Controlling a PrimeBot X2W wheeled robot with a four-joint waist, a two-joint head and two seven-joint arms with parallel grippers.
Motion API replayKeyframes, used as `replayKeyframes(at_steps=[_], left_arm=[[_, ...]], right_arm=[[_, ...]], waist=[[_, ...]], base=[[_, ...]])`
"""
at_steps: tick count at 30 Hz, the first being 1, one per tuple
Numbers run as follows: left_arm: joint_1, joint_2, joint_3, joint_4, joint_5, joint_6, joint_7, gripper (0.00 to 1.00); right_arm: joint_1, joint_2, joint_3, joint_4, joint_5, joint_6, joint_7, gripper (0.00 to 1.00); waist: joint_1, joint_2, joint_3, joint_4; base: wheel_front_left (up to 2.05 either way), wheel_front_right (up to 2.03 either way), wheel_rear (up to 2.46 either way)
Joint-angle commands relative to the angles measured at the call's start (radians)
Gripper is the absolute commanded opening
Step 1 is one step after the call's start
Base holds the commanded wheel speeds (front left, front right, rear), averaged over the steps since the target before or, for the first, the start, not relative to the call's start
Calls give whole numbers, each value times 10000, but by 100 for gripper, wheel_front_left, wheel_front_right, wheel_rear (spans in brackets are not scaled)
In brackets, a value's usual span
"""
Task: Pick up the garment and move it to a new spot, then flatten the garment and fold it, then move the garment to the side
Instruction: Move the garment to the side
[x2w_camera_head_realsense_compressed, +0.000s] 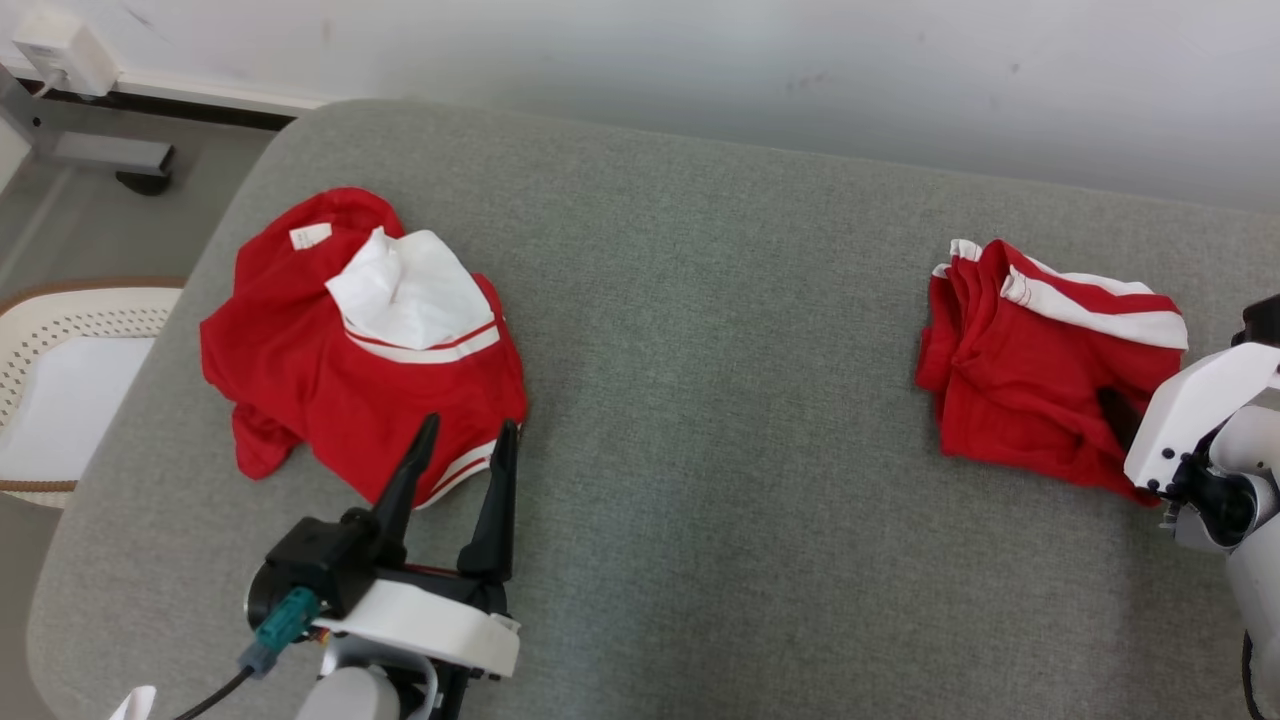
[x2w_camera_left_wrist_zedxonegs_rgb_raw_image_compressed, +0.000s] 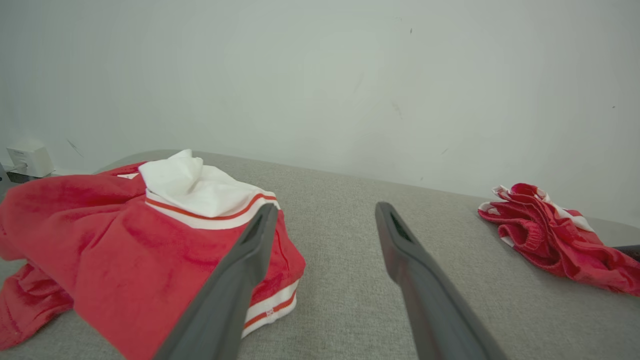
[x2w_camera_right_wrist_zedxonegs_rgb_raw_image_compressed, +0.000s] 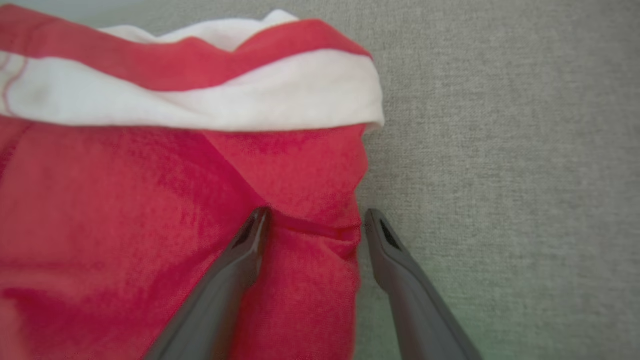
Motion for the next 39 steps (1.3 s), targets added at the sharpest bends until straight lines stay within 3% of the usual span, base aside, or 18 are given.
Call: replayKeyframes(at_steps=[1, 2, 3, 11, 28, 34, 39], left_arm=[[-60, 37, 7, 4, -2, 29, -2, 100], [-43, 39, 14, 11, 9, 40, -2, 100], [-20, 37, 24, 8, 38, 55, -2, 100], [39, 37, -116, 60, 275, -74, -2, 100], [-516, 40, -1067, 362, 724, -284, -2, 100], [-925, 85, -1455, 379, 861, -329, -2, 100], [-1377, 269, -1695, 279, 865, -347, -2, 100]], right_arm=[[328, 222, 112, 132, 111, 11, 24, 56], [361, 222, 154, 62, 164, 11, -94, 31], [382, 212, 198, -24, 207, 11, -225, 0], [376, -27, 674, -440, 413, 6, -1525, 0], [450, -115, 1828, -903, 1236, 6, -2944, 0], [-37, -422, 2293, -1248, 1426, 6, -3447, 0], [-873, -1137, 2871, -1192, 979, 5, -3719, 0]], waist=[[-1, -1, -23, 4], [-1, -1, -57, -7], [-1, -1, -98, -30], [-1, -1, -583, -652], [-1, -1, -465, -3632], [-1, -1, 320, -3934], [-1, -1, 1356, -3766]], base=[[0, 0, 0], [0, 0, 0], [0, 0, 0], [0, 0, 0], [0, 0, 0], [0, 0, 0], [0, 0, 0]])
